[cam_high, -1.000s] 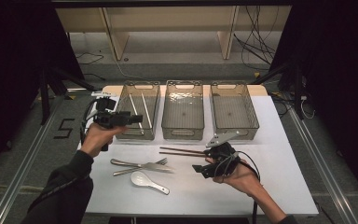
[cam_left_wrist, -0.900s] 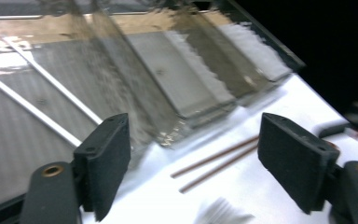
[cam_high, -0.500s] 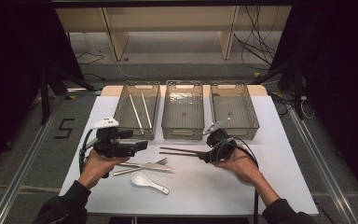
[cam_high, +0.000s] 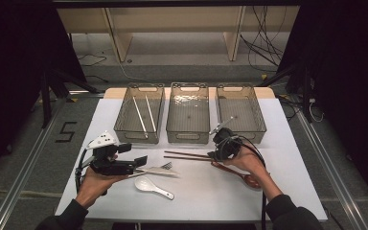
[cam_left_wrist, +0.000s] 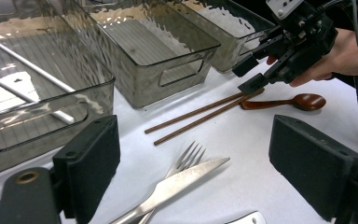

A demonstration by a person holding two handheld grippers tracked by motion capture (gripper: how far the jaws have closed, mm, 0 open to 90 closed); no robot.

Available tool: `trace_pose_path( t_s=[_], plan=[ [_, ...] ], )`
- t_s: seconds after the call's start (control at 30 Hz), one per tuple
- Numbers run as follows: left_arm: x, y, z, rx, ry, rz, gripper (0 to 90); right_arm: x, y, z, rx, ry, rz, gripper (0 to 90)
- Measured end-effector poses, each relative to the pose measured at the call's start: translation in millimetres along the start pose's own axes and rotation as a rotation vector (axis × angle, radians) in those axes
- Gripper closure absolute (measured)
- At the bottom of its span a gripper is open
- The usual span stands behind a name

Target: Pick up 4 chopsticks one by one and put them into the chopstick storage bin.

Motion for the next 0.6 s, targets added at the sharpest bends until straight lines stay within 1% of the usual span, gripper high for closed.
trace_pose_path(
  t_s=[0.13, 0.2, 0.27, 0.3, 0.4, 0.6],
  plan=[
    [3.5, 1.5, 3.1, 0.001, 0.002, 0.008, 15.9, 1.2, 3.2, -3.6, -0.009, -0.018, 0.01, 56.9],
    [4.6, 2.0, 4.3, 0.0, 0.006, 0.005, 15.9, 1.2, 4.0, -5.4, -0.02, -0.02, 0.021, 59.0],
    [5.7, 1.5, 5.6, 0.0, 0.004, 0.004, 15.8, 1.2, 3.8, -7.0, -0.02, -0.031, 0.025, 60.9],
    [5.9, 1.6, 6.0, 0.0, 0.008, 0.007, 15.7, 1.1, 3.6, -8.4, -0.026, -0.031, 0.034, 61.6],
    [6.6, 1.9, 6.6, 0.001, 0.01, 0.007, 15.6, 1.6, 2.4, -12.0, -0.026, -0.053, 0.05, 64.4],
    [7.0, 2.7, 6.7, 0.006, 0.011, 0.008, 15.6, 3.0, 3.1, -16.3, -0.035, -0.072, 0.068, 69.8]
  ],
)
Point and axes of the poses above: each handheld gripper's, and its own axes: z roughly backward along the jaws, x roughly out of its underside, y roughly to its right, the point moved 4 cm from there along -z, roughly forward along the jaws, and after that the axes turned 3 degrees about x, right-handed, at the moved point
